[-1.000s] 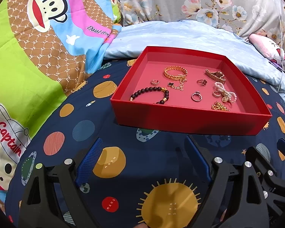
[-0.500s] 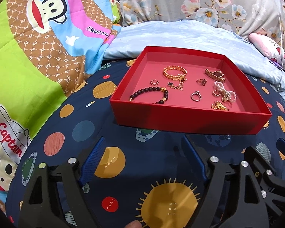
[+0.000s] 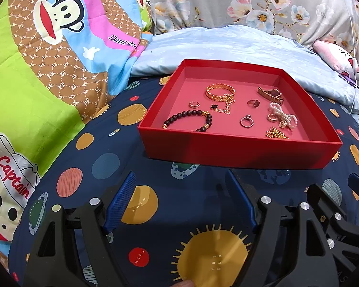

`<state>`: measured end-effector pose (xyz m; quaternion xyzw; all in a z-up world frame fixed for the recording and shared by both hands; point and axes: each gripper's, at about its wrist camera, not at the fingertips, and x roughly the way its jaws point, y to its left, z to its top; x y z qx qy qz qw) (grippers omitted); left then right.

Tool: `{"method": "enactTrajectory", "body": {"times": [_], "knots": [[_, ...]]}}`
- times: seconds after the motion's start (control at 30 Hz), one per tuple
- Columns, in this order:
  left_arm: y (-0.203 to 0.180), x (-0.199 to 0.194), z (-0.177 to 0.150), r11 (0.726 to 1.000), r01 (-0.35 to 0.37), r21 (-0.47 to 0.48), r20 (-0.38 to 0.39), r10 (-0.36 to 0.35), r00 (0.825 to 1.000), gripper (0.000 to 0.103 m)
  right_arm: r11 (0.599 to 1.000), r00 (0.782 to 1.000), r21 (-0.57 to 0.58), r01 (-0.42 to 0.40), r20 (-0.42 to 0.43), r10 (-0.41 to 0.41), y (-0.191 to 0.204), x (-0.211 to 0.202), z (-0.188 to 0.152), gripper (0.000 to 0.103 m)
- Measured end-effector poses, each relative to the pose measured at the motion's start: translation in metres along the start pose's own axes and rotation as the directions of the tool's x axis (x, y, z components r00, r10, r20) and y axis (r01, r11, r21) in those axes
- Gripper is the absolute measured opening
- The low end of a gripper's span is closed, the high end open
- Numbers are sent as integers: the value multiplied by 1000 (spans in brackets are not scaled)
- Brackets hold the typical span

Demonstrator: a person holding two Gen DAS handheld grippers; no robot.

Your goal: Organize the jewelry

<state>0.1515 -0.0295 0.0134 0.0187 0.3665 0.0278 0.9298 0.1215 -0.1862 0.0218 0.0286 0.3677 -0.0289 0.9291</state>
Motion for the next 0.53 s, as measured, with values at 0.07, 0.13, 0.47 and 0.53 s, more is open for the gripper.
{"method": "enactTrajectory", "body": {"times": [0.07, 0.13, 0.47, 0.53], "knots": [[0, 0, 0, 1000, 0, 0, -2, 0, 1000, 74, 1000, 1000, -1, 0, -1, 0, 1, 0, 0, 86], [0, 0, 0, 1000, -4, 0, -3, 4, 1000, 74, 1000, 1000, -2, 0, -1, 0, 1, 0, 0, 86], [2, 4, 0, 1000, -19, 5, -15, 19, 1000, 74, 1000, 1000, -2, 0, -5, 0, 2, 2, -1, 86], [1, 4, -1, 1000, -15, 5, -16, 15, 1000, 74, 1000, 1000, -1, -1, -4, 1, 1, 2, -1, 86]]}}
